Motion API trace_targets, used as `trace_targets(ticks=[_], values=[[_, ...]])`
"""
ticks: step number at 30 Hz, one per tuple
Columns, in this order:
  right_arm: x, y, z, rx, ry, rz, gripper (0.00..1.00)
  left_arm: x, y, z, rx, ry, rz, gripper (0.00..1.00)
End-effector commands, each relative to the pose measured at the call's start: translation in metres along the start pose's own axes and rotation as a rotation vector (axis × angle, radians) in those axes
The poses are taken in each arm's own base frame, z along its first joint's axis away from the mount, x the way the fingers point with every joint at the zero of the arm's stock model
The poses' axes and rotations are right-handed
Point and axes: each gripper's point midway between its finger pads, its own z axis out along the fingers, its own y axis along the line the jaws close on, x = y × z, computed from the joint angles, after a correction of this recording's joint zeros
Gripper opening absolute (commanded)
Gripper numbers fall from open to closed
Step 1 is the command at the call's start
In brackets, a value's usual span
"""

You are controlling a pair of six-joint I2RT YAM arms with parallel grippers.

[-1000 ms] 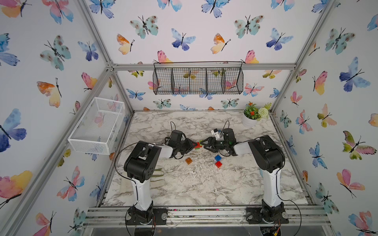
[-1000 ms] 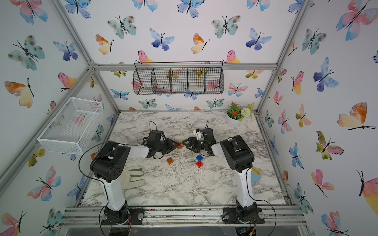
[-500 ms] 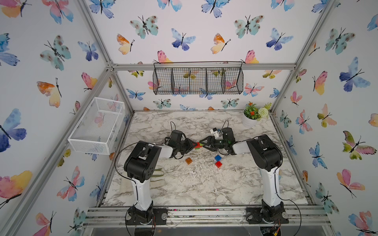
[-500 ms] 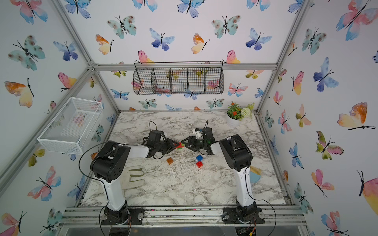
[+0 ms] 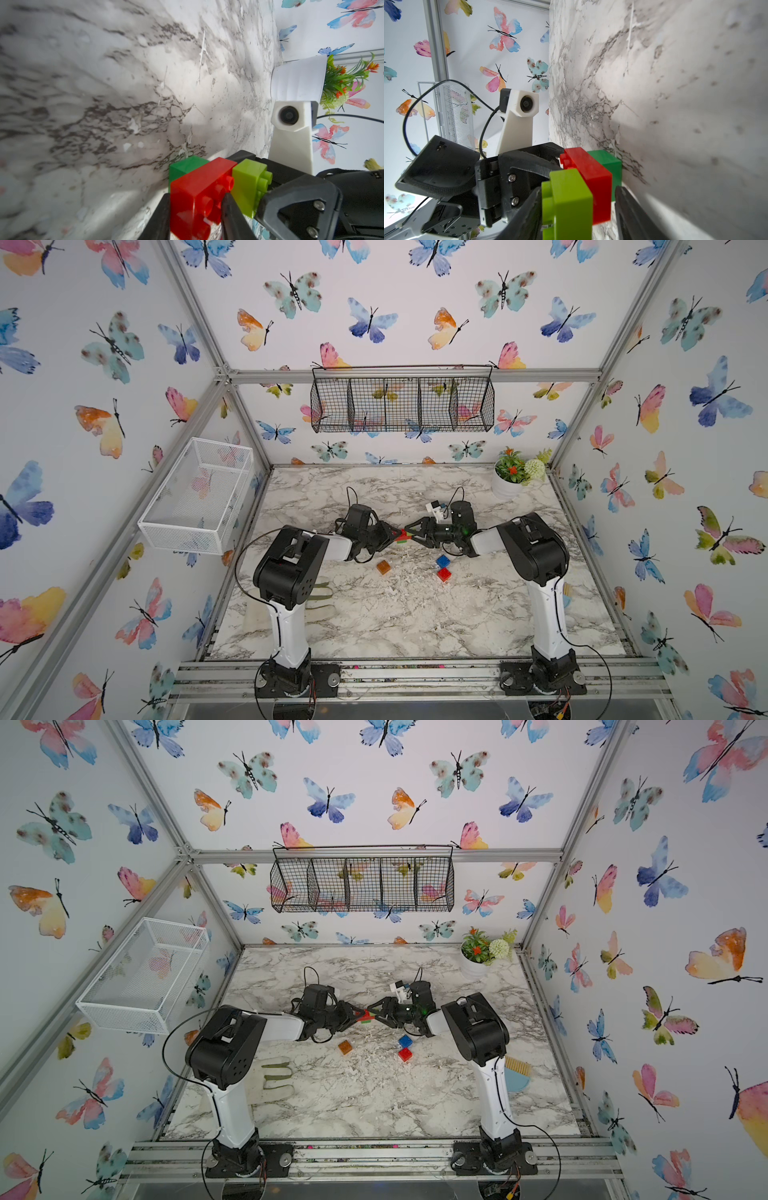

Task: Assemble the letter v with lego
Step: Assemble the lego brick with the lego brick.

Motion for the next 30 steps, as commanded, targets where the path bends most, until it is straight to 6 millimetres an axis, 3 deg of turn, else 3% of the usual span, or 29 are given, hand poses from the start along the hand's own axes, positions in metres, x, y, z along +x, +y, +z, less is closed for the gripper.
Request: trace_targets(ticks=[1, 20, 23, 27, 28, 30], values=[[0.006, 0.002, 0.005, -0.02, 0.02, -0.004, 0.57, 0.035, 0.076, 0.007, -0.23, 0.091, -0.109, 0.34], [0.012, -0.021, 0.007, 0.053, 0.028, -0.002, 0.41, 0.035, 0.078, 0.005, -0.234, 0.089, -0.113, 0.34], [0.014, -0.027, 0.007, 0.071, 0.031, 0.006, 0.31, 0.036, 0.077, 0.004, -0.232, 0.089, -0.112, 0.34], [0.015, -0.03, 0.007, 0.086, 0.036, 0.011, 0.25, 0.035, 0.079, 0.002, -0.236, 0.087, -0.111, 0.34], [0.014, -0.03, 0.006, 0.091, 0.034, 0.007, 0.25, 0.031, 0.067, -0.003, -0.214, 0.073, -0.096, 0.35], [0.014, -0.028, 0.006, 0.096, 0.037, 0.005, 0.25, 0.03, 0.066, -0.005, -0.214, 0.067, -0.093, 0.37]])
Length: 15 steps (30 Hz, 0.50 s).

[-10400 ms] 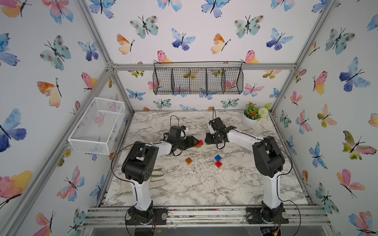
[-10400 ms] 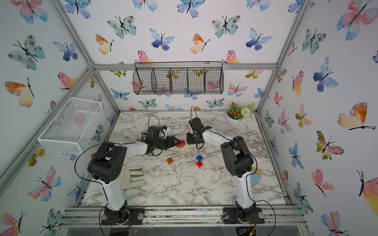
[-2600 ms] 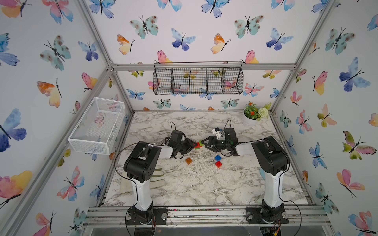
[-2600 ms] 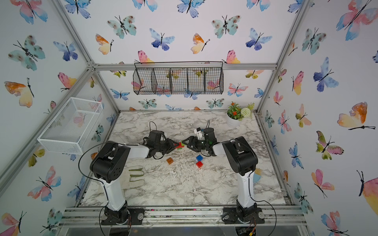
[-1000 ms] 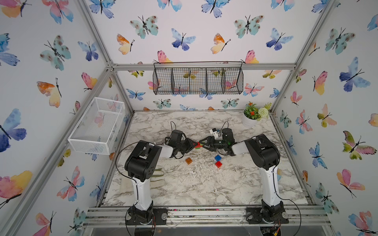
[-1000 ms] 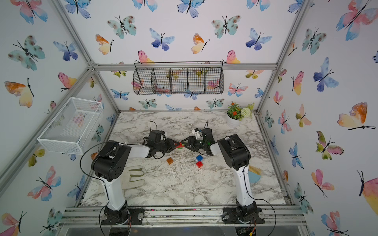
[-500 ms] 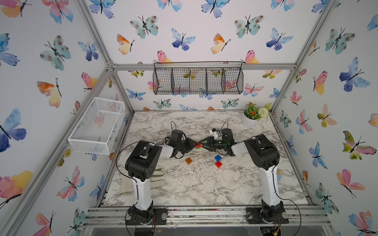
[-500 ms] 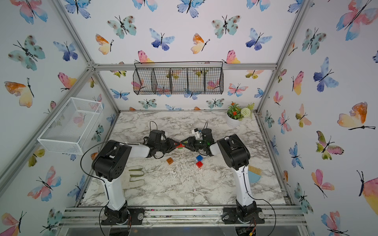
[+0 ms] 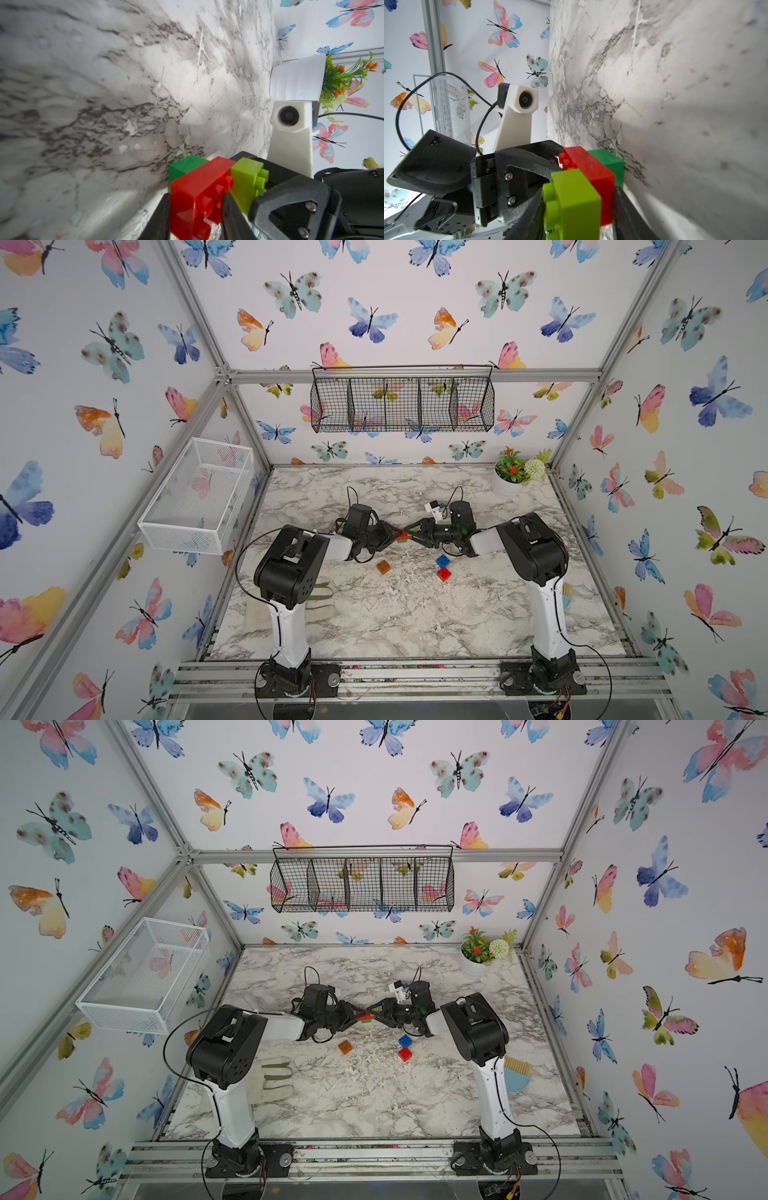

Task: Assemble the letter v with lego
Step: Assemble the lego brick with the lego brick.

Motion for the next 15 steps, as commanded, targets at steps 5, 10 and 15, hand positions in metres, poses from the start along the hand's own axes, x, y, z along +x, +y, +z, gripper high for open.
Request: trace_targets(ticks=[5, 10, 15], values=[[0.01, -0.023, 0.004, 0.087, 0.027, 0.035, 0.25, 0.03, 0.064, -0.008, -0.212, 0.065, -0.088, 0.44], [0.008, -0.023, 0.004, 0.101, 0.027, 0.039, 0.24, 0.026, 0.057, -0.016, -0.197, 0.047, -0.069, 0.57], [0.004, -0.022, 0.003, 0.127, 0.023, 0.039, 0.24, 0.02, 0.05, -0.031, -0.183, 0.009, -0.056, 0.74]])
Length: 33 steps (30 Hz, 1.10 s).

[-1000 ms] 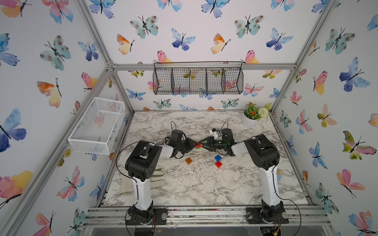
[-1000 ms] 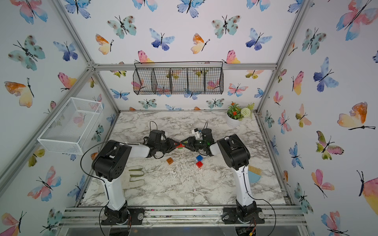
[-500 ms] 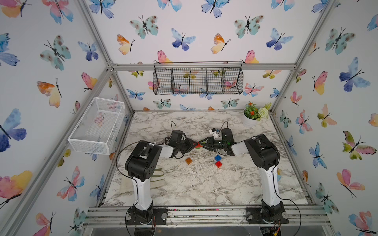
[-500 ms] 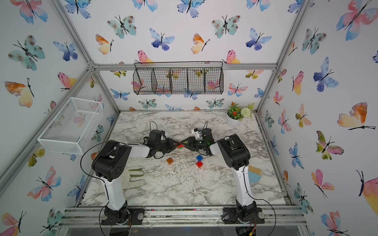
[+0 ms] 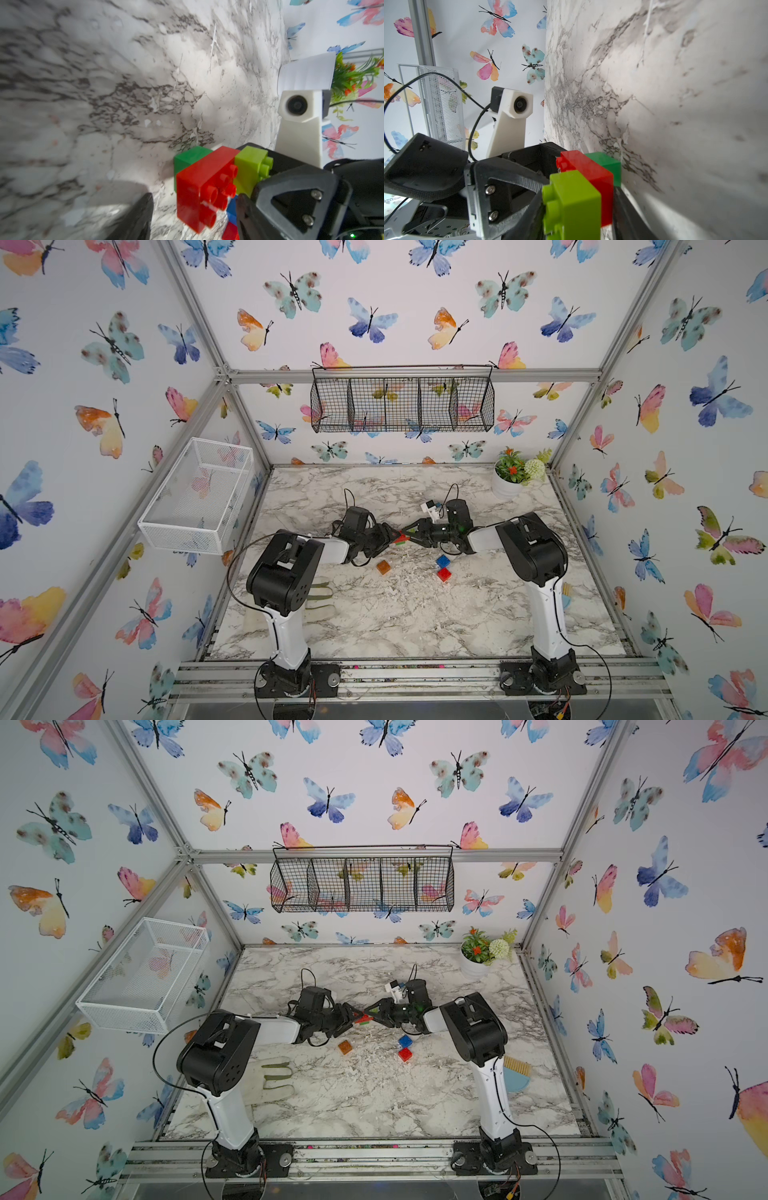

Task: Assemble the letter v with lego
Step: Assemble the lego brick with the lego brick, then pick up the lego brick from the center of the board.

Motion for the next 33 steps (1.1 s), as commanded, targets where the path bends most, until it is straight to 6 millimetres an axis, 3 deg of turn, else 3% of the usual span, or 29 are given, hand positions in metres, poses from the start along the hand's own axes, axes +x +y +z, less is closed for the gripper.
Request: trace_targets(ticks=[1, 6, 9, 15, 19, 25, 33], values=[[0.005, -0.022, 0.0, 0.103, 0.0, 0.048, 0.24, 0.014, 0.042, -0.011, -0.146, 0.022, -0.049, 0.77], [0.002, -0.02, 0.0, 0.11, -0.003, 0.046, 0.23, 0.012, 0.037, -0.018, -0.138, 0.016, -0.033, 0.78], [0.0, -0.019, -0.002, 0.125, -0.007, 0.037, 0.23, 0.012, 0.034, -0.028, -0.15, 0.008, -0.002, 0.74], [-0.001, -0.019, -0.002, 0.136, -0.003, 0.034, 0.23, 0.029, 0.046, -0.049, -0.332, 0.032, 0.183, 0.74], [-0.001, -0.018, -0.002, 0.14, -0.002, 0.027, 0.22, 0.039, 0.044, -0.06, -0.33, 0.049, 0.246, 0.74], [-0.001, -0.02, -0.001, 0.14, 0.004, 0.03, 0.22, 0.06, 0.035, -0.052, -0.42, 0.13, 0.44, 0.72], [0.002, -0.023, 0.0, 0.144, 0.01, 0.032, 0.21, 0.074, 0.029, -0.04, -0.45, 0.204, 0.502, 0.67]])
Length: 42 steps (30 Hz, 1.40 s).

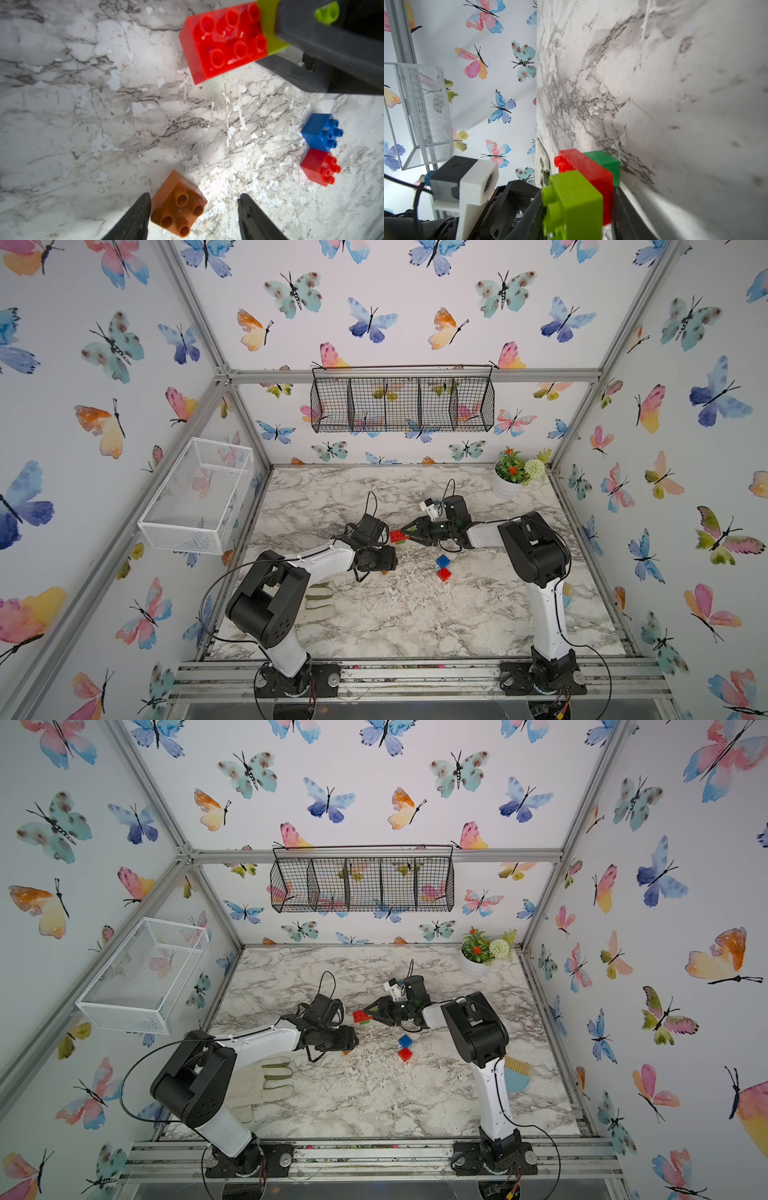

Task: Assemble the letter v with lego
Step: Pick up the lego brick from the center of the board.

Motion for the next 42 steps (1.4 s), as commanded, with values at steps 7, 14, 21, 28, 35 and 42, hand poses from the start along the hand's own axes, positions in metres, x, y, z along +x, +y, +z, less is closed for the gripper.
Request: trace_targets(ticks=[7, 14, 21, 28, 35, 42], values=[[0.005, -0.024, 0.0, 0.091, -0.006, 0.036, 0.21, 0.003, 0.004, -0.002, -0.097, 0.019, -0.281, 0.74], [0.008, -0.025, 0.001, 0.085, 0.003, 0.031, 0.21, 0.01, -0.003, 0.012, -0.084, 0.011, -0.431, 0.5], [0.012, -0.026, -0.003, 0.09, 0.001, 0.02, 0.21, 0.007, -0.004, 0.022, -0.069, -0.004, -0.479, 0.6], [0.013, -0.025, -0.003, 0.073, 0.007, 0.018, 0.21, 0.011, 0.004, 0.029, -0.127, 0.014, -0.427, 0.44], [0.012, -0.026, -0.002, 0.073, 0.006, 0.017, 0.21, 0.019, 0.004, 0.023, -0.247, 0.034, -0.284, 0.43], [0.013, -0.028, -0.002, 0.077, 0.007, 0.021, 0.21, 0.018, 0.002, 0.016, -0.276, 0.032, -0.218, 0.4]])
